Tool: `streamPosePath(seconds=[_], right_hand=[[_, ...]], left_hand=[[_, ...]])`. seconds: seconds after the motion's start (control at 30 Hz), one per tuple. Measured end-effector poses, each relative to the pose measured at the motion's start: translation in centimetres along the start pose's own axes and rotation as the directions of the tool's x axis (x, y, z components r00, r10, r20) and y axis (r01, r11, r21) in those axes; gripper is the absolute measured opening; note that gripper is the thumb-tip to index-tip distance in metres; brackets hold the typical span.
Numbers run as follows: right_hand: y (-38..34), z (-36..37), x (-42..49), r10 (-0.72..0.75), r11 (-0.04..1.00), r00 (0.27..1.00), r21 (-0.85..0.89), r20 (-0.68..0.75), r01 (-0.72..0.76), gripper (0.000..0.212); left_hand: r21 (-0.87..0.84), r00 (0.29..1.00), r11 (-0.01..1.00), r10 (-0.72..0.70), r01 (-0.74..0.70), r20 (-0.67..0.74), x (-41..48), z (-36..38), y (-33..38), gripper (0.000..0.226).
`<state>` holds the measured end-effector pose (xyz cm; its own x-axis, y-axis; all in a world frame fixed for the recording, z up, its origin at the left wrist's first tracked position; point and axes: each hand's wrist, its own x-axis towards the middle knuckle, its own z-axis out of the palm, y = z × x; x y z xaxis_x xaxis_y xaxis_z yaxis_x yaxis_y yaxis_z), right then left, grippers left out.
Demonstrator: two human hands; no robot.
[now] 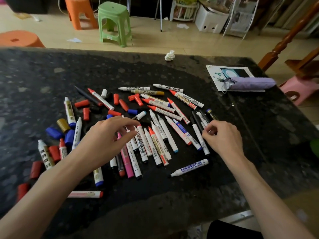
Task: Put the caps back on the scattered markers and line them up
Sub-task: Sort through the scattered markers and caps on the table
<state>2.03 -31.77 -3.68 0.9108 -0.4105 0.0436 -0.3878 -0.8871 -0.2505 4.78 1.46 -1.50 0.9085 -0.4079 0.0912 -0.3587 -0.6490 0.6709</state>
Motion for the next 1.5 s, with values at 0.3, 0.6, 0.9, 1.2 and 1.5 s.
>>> streamPosePath(seconds=[0.3, 0.6, 0.9, 1.2, 1.5], right_hand=[[0.7, 2.6, 1.6, -0.009, 0.999, 0.986, -0.029, 0.165, 0.014, 0.065], [3.7, 3.1, 1.3, 0.006, 0.987, 0.994, -0.158, 0.108, 0.011, 0.059], [4.0, 3.6, 1.1, 0.010, 0.986, 0.987, -0.167, 0.157, 0.016, 0.060], [2.0, 3.2, 1.0, -0.196, 0.976, 0.976, -0.112, -0.094, 0.185, 0.057], [-3.0, 3.6, 1.7, -0.253, 0.967, 0.961, -0.008, -0.110, 0.254, 0.035]], left_hand=[[0.016, 1.000, 1.000, -0.002, 0.002, 0.009, -0.4, -0.6, -0.7, 0.038], [0.013, 1.000, 1.000, 0.007, -0.008, 0.021, 0.0, 0.0, 0.1, 0.036], [0.024, 0.999, 1.000, 0.010, -0.011, 0.039, 0.1, 0.5, 0.2, 0.041], [0.021, 0.999, 1.000, 0.014, -0.015, 0.030, -0.1, 0.1, -0.2, 0.040], [0.023, 1.000, 1.000, -0.017, 0.017, 0.016, -0.5, -0.7, -0.9, 0.038]])
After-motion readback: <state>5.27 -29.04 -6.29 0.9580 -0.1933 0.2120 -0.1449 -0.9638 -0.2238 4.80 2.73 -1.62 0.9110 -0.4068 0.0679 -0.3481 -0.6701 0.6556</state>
